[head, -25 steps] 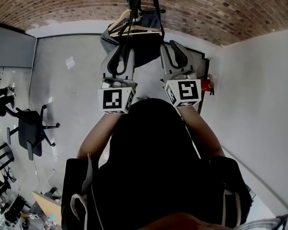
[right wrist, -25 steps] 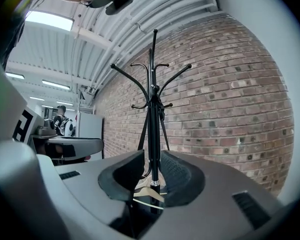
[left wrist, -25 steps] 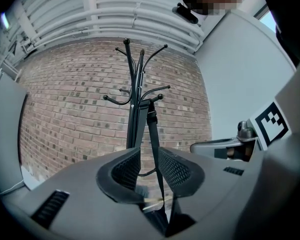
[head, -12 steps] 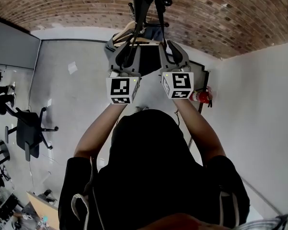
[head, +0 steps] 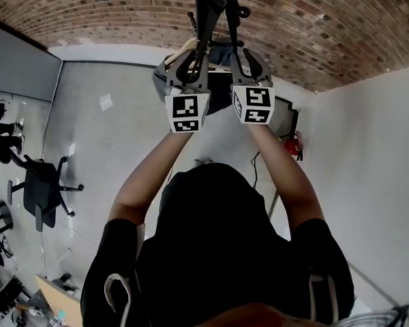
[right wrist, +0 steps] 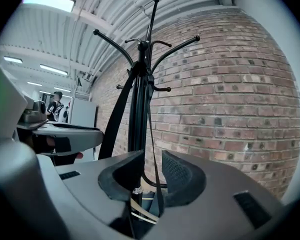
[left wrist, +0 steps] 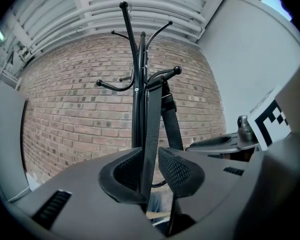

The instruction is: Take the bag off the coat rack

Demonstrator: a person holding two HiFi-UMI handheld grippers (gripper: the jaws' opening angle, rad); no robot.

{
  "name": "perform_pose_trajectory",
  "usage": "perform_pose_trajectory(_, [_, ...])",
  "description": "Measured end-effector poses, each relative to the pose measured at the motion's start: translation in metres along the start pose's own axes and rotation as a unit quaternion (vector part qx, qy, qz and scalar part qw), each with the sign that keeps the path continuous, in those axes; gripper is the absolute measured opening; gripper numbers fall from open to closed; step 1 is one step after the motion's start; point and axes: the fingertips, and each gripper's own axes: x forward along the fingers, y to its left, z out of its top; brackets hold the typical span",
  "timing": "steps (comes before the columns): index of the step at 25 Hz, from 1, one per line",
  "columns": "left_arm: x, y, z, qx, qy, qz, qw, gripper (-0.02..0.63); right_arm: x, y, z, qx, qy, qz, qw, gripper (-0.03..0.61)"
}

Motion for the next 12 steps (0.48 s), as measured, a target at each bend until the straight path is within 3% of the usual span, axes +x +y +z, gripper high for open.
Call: perform_pose_trajectory(12, [0.032, -0.005, 0.005, 0.034, 0.013, -0.035, 0.9987, 0.115, 0.034, -0.011, -0.012, 0.003, 0.024, 0.011, 1.0, 0.101])
